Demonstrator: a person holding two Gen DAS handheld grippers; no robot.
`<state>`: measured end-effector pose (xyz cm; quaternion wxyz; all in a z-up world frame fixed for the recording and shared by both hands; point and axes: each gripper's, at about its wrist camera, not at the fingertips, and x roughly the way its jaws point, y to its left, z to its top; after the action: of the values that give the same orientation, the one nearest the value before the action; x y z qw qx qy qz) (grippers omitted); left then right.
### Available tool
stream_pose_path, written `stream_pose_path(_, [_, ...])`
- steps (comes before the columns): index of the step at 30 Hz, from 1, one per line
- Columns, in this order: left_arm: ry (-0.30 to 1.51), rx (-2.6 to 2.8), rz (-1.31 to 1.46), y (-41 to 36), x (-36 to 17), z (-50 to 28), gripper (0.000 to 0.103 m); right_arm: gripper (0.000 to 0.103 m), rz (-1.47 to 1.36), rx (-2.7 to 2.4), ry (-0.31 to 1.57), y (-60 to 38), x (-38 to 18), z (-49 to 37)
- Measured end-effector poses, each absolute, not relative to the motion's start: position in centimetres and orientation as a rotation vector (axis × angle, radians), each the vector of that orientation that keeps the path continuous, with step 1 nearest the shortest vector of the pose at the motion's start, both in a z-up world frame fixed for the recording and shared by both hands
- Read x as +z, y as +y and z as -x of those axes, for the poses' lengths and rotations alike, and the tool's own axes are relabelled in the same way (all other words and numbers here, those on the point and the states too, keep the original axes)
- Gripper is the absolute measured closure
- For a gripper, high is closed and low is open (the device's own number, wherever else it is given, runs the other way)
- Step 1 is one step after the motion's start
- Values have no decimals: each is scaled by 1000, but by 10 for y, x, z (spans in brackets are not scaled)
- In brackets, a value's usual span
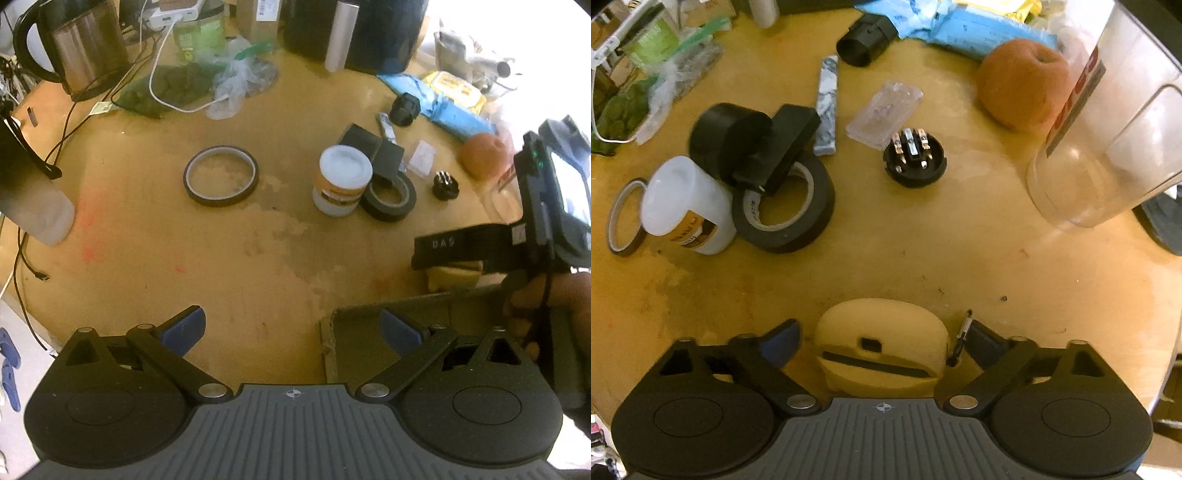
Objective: Organize rigid objects
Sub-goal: 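Grasp the yellow toy with the right gripper, then grasp the black-rimmed tape ring with the left gripper while the right gripper holds the yellow toy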
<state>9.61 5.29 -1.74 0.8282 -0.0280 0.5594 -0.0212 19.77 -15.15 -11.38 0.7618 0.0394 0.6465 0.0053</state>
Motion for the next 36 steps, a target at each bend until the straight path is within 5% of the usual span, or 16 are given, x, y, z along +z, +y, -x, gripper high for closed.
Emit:
stream_pose_path(5, [1190, -44, 90, 63, -21, -99, 0, 24, -72, -3, 1414, -148, -114, -199])
stream_pose_path(36, [903, 53, -11, 95, -33, -150, 0, 25, -260, 149, 1174, -209, -40, -161])
